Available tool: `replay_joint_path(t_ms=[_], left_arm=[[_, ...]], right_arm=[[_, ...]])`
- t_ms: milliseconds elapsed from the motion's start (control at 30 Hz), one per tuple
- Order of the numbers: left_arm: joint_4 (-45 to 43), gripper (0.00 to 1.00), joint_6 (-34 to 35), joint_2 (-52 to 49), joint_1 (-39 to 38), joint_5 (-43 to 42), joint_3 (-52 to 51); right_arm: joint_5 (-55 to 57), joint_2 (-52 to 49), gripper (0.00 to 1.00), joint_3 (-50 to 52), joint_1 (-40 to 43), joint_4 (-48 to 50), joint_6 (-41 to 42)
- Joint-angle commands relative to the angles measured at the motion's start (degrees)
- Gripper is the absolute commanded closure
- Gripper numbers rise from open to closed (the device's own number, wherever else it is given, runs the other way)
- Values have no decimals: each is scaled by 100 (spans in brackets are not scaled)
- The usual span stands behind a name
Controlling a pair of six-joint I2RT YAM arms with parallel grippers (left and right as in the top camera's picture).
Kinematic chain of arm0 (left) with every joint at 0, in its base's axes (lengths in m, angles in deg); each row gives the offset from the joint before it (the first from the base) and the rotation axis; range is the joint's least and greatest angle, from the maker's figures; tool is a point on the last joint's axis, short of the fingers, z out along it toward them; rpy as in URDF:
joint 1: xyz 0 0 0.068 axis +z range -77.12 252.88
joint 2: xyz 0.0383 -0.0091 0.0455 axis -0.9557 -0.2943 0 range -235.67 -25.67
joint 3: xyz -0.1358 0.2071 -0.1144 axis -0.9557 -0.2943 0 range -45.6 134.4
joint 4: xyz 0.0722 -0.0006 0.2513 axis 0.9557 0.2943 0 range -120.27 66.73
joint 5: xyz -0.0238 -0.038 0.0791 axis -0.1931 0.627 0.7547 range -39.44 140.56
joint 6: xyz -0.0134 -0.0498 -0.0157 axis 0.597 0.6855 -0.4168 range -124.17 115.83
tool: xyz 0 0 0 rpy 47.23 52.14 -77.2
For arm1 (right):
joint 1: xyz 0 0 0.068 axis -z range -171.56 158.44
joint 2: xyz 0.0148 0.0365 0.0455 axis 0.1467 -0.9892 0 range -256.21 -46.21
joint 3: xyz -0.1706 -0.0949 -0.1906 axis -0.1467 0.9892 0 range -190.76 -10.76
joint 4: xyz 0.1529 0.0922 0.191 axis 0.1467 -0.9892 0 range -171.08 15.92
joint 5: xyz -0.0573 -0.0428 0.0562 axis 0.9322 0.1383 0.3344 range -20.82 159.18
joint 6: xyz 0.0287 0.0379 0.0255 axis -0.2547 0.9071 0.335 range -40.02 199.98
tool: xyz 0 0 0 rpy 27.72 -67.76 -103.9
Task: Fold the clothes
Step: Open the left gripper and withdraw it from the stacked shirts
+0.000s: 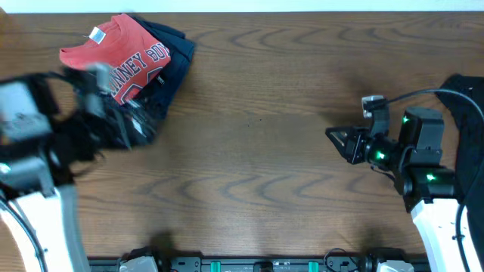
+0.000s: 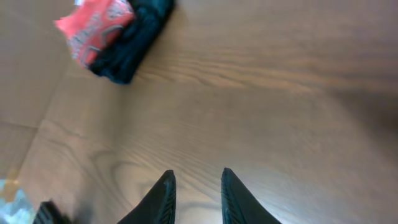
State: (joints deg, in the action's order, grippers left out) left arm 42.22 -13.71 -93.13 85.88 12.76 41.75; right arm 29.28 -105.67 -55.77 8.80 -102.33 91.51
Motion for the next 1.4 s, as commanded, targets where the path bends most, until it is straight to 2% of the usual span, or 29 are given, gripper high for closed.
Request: replay_joint_path(t_ms=[0, 100, 200, 267, 300, 633, 800, 967, 1067, 1367], left_arm=[[400, 2, -363, 284, -973, 1510, 22], [684, 2, -39, 461, -2039, 2398, 20], [675, 2, 793, 501, -2837, 3521, -7], [520, 2, 1032, 487, -3132, 3751, -68], [400, 2, 1032, 472, -3237, 3738, -109], [98, 2, 1029, 197, -3370, 3700, -127], [98, 2, 1029, 160, -3370, 3700, -127], [98, 2, 1029, 160, -3370, 3700, -127], [98, 2, 1029, 160, -3370, 3700, -127], [98, 2, 1029, 160, -3370, 3700, -127]], right_arm=[[-184, 33, 75, -616, -240, -116, -518], [603, 33, 73, -1121, -527, -463, -621], [1130, 33, 54, -1438, -754, -723, -623], [1228, 33, 30, -1482, -804, -778, -621], [1228, 33, 1, -1482, -804, -804, -619], [1226, 31, 1, -1478, -804, -1145, -323], [680, 31, 1, -1478, -804, -1207, 319], [1172, 33, 1, -1478, -741, -1244, 39], [1447, 35, 1, -1478, -693, -951, 39], [3718, 1064, 1, -1266, -793, -50, -205]])
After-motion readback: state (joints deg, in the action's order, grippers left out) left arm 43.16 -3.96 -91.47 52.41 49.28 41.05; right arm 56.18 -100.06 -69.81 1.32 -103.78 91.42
